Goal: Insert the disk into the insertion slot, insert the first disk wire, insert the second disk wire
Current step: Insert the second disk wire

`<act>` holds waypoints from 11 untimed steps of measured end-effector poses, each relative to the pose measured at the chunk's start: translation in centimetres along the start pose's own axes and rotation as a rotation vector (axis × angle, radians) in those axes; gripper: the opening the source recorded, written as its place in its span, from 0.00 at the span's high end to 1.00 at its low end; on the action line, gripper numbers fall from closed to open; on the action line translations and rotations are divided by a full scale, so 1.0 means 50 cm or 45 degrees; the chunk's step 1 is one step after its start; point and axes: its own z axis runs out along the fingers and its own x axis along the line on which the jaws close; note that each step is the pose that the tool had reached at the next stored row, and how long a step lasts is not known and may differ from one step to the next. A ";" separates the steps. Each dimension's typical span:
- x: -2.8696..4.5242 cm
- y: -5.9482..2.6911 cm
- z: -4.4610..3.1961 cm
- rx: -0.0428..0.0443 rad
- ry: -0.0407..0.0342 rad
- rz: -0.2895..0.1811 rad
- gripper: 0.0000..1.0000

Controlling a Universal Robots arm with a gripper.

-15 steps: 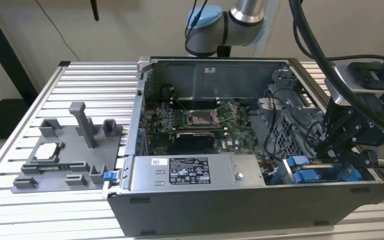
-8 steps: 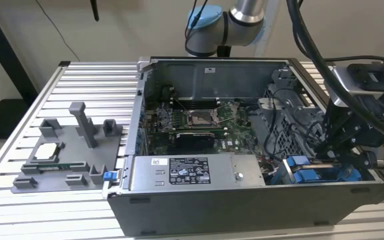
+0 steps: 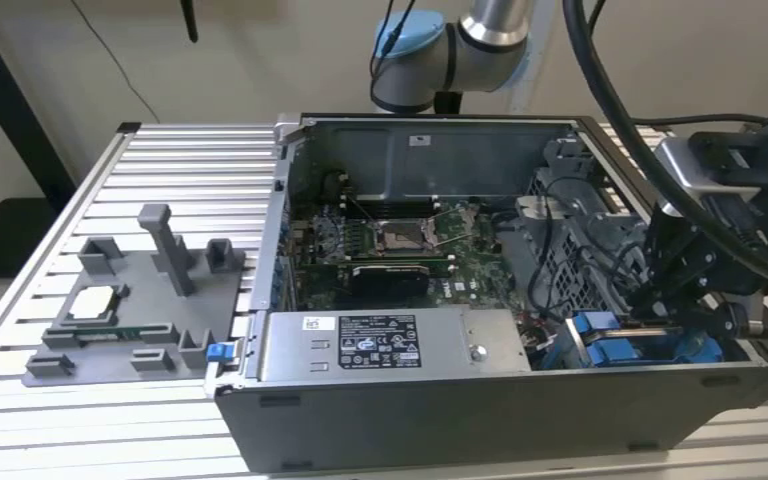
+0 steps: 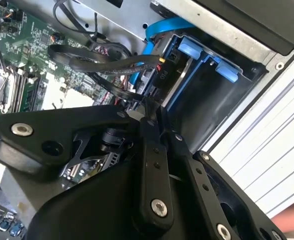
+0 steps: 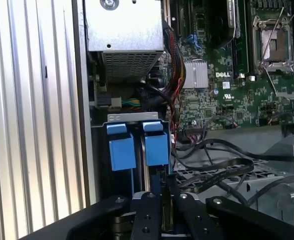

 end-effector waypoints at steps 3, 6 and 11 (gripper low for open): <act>-0.003 -0.007 0.002 0.000 -0.0001 0.000 1.00; -0.005 -0.009 0.004 0.000 0.0000 0.000 1.00; -0.007 -0.010 0.008 0.000 0.0000 0.000 1.00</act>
